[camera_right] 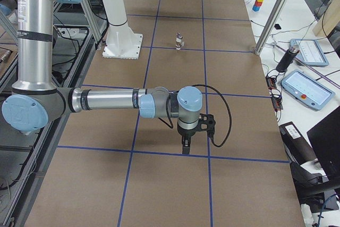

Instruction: Assemble PPR valve and pipe with both arms

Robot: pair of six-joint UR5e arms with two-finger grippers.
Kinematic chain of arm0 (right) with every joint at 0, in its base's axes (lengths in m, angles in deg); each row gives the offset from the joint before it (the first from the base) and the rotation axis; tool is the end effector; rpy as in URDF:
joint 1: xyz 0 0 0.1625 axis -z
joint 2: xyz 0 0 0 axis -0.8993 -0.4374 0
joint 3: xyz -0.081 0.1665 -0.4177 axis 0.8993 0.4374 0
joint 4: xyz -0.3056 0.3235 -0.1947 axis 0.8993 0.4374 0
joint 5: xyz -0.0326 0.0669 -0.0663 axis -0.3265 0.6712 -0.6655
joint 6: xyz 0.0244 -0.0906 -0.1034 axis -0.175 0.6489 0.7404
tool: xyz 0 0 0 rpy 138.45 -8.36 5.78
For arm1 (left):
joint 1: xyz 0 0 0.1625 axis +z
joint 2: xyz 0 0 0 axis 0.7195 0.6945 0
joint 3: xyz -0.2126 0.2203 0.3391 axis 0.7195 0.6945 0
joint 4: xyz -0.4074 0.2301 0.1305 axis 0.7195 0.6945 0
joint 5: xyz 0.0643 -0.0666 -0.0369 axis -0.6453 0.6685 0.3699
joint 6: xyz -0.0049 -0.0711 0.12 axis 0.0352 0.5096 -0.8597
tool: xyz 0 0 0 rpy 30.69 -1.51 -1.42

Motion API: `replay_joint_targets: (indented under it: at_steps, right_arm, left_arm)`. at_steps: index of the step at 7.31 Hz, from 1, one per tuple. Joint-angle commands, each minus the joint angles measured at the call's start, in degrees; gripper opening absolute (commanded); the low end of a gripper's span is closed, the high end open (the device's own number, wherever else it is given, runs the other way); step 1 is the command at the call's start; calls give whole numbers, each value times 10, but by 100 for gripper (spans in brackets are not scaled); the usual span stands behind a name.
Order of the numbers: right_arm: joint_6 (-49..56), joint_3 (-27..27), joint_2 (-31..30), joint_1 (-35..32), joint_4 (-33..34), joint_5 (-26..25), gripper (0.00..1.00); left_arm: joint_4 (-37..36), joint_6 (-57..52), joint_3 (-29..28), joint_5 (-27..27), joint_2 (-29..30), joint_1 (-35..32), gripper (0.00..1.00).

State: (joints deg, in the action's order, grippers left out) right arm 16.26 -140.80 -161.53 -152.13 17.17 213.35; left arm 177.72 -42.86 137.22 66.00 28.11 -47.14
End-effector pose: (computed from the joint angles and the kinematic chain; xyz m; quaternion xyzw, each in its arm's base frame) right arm 0.0246 -0.5304 0.6847 0.0124 -0.3480 0.0079 0.9374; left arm -0.0623 -0.4616 0.6854 0.0559 0.3697 0.0077 0.9274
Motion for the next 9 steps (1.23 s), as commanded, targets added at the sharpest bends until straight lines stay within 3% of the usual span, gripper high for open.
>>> replay_joint_targets:
  at_steps: [1, 9]
  right_arm:
    - [1, 1, -3, 0, 0, 0, 100]
    - [1, 8, -10, 0, 0, 0, 100]
  left_arm:
    - [0, 1, -1, 0, -1, 0, 100]
    - [0, 1, 0, -2, -10, -1, 100]
